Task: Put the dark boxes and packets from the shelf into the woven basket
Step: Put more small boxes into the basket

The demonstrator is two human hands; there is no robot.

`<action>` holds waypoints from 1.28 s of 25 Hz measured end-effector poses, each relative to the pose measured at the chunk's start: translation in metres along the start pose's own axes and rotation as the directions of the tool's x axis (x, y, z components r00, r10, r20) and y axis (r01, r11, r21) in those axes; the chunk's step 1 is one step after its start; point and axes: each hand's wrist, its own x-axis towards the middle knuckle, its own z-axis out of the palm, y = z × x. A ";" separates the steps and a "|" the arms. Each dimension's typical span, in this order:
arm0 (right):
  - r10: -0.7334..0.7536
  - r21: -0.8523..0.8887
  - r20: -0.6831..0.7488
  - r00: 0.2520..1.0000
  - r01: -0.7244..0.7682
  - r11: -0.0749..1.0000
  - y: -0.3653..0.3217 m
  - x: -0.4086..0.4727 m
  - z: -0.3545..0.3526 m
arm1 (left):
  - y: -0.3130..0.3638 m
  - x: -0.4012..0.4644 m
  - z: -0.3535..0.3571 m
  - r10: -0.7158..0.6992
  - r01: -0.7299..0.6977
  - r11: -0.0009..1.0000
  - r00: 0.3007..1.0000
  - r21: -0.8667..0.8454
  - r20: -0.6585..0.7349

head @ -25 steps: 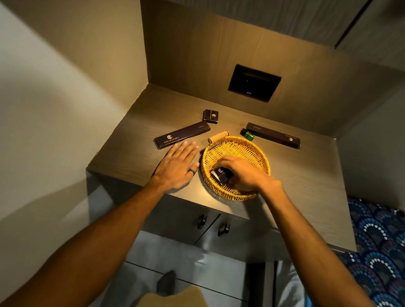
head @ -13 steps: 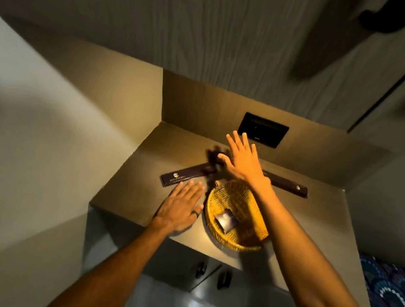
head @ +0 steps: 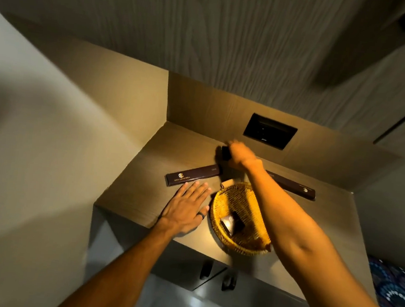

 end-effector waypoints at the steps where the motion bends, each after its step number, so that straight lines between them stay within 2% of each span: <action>1: -0.052 -0.008 -0.054 0.997 0.051 0.999 0.006 -0.009 -0.008 | 0.002 -0.001 0.000 0.000 0.000 1.000 1.000 0.005 0.007; 4: -0.236 0.150 -0.203 0.950 0.268 0.951 0.034 -0.055 -0.018 | 0.004 -0.003 -0.003 -0.003 0.003 1.000 1.000 0.030 0.006; 6: -0.306 0.212 -0.159 0.939 0.335 0.918 0.059 -0.100 -0.004 | 0.005 -0.003 -0.003 -0.001 0.001 1.000 1.000 0.023 0.013; 9: -0.293 0.132 0.086 0.952 0.281 0.951 0.079 -0.141 0.035 | 0.005 -0.004 -0.003 -0.008 0.007 0.999 0.999 0.036 0.034; 11: -0.258 0.080 0.168 0.951 0.248 0.966 0.080 -0.148 0.060 | 0.005 -0.005 -0.005 -0.011 0.009 0.999 0.998 0.034 0.058; 18: -0.225 0.056 0.095 0.970 0.221 0.974 0.080 -0.146 0.088 | 0.005 -0.005 -0.005 -0.009 0.008 1.000 0.997 0.021 0.072; 23: -0.244 0.039 0.098 0.965 0.241 0.970 0.075 -0.146 0.094 | 0.004 -0.008 -0.006 -0.003 0.002 1.000 0.998 0.012 0.066; 25: -0.243 0.014 0.100 0.965 0.242 0.970 0.076 -0.144 0.092 | 0.005 -0.007 0.000 0.010 -0.011 0.999 1.000 0.037 0.024; 26: -0.251 0.036 0.113 0.961 0.248 0.968 0.078 -0.139 0.082 | 0.002 0.004 -0.011 0.016 -0.016 1.000 0.998 0.005 0.056; 27: -0.243 0.071 0.103 0.965 0.236 0.969 0.078 -0.139 0.082 | 0.001 0.005 -0.013 -0.004 0.007 0.999 0.998 -0.042 0.069; 28: -0.177 0.092 -0.018 0.984 0.178 0.980 0.110 -0.134 0.045 | 0.016 0.057 -0.038 0.083 -0.083 0.997 0.996 0.004 0.008; 29: -0.120 0.131 -0.111 0.986 0.135 0.982 0.131 -0.133 0.022 | 0.024 0.083 -0.052 0.105 -0.104 0.993 0.994 0.051 -0.024; 30: -0.084 0.187 -0.199 0.976 0.122 0.975 0.141 -0.130 0.011 | 0.022 0.092 -0.054 0.079 -0.079 0.997 0.995 0.008 -0.054; 31: -0.059 0.154 -0.301 0.952 0.109 0.982 0.144 -0.128 0.004 | 0.020 0.090 -0.059 0.078 -0.078 0.997 0.997 0.004 -0.024; 32: 0.031 0.138 -0.359 0.933 0.020 0.990 0.139 -0.131 0.006 | 0.013 0.075 -0.048 0.089 -0.089 0.996 0.996 0.031 -0.018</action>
